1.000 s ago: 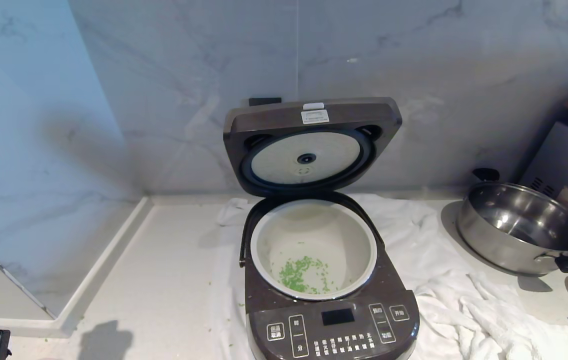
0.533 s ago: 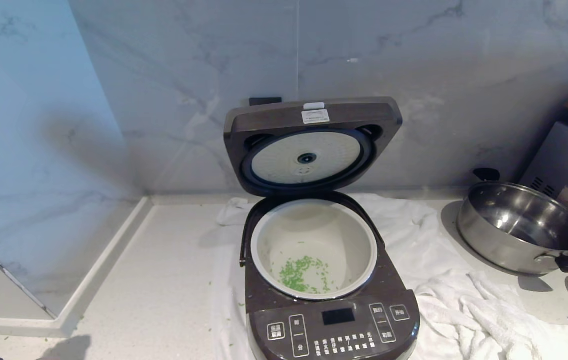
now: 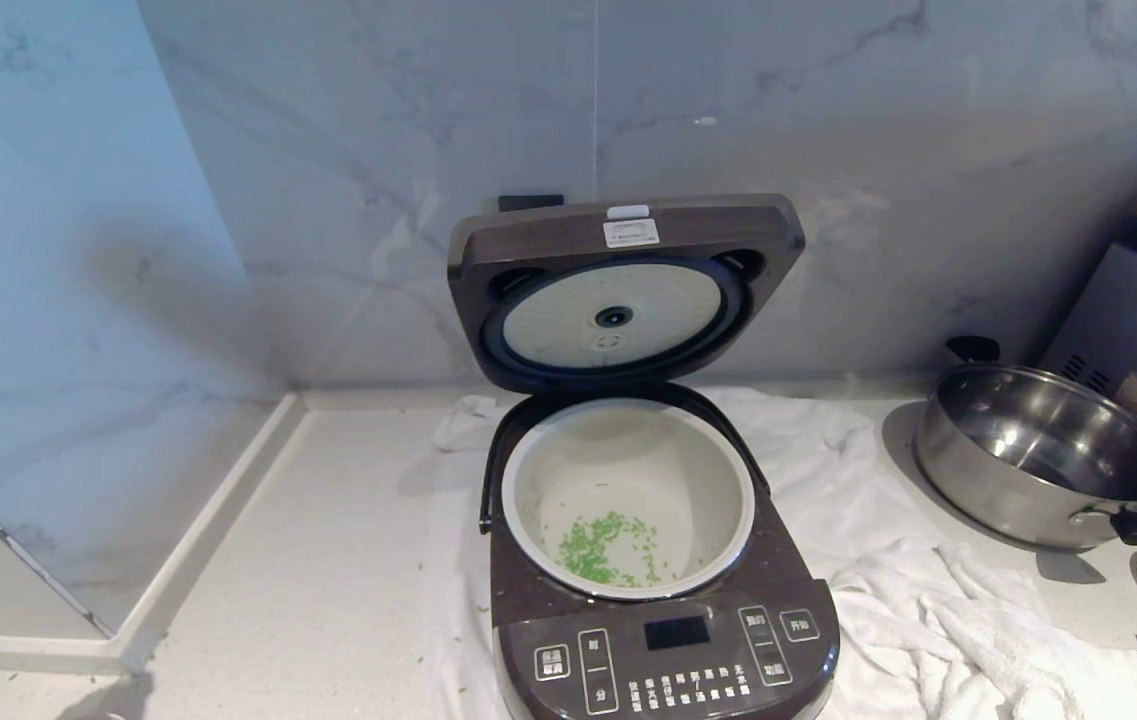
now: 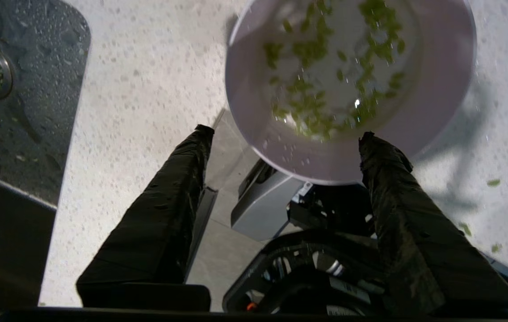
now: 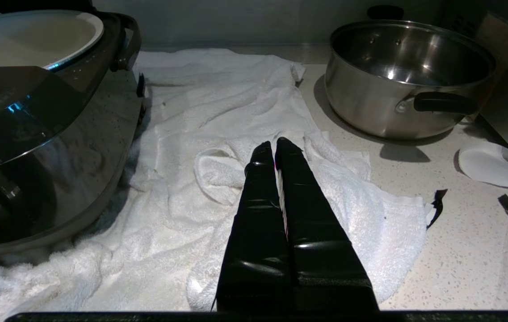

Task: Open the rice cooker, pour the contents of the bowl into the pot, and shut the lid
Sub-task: Pour the water from the bowl into the rice cooker

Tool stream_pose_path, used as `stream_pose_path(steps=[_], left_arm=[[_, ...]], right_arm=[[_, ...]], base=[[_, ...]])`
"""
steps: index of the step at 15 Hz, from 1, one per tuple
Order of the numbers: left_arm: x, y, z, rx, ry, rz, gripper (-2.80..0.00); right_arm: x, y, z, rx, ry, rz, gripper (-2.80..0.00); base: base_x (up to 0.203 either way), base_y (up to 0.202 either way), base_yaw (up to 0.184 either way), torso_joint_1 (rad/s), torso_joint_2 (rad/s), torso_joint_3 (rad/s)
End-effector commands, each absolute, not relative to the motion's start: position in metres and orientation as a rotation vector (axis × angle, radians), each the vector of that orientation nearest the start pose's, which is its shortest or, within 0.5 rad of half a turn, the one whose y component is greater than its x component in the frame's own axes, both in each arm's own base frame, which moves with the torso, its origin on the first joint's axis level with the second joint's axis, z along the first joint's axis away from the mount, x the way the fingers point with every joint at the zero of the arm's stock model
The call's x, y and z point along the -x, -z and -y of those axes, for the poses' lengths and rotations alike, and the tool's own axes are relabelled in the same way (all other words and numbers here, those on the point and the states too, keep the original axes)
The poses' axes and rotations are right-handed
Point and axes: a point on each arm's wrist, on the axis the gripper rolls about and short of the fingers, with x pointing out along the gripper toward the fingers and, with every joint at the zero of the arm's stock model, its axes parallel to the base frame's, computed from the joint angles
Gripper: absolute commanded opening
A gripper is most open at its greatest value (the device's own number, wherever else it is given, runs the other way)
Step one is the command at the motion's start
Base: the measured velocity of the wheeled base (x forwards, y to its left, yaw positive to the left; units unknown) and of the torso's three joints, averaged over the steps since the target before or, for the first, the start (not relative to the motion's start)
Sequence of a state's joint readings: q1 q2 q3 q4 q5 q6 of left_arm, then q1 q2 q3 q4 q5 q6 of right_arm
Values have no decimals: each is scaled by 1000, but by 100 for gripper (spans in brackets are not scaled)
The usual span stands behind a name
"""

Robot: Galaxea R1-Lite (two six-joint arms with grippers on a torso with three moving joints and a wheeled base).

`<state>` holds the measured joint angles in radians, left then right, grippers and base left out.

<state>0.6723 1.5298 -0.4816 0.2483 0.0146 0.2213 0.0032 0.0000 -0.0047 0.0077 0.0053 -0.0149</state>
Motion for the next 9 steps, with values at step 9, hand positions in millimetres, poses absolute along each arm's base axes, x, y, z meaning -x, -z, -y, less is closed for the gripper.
stream_pose_path(steps=[9], left_arm=[[-148,-42,-142,322,-510,-1334,0]], right_arm=[[23,-76,0,16,-9,-3,-280]], base=[[0,0,0,0,0,0]])
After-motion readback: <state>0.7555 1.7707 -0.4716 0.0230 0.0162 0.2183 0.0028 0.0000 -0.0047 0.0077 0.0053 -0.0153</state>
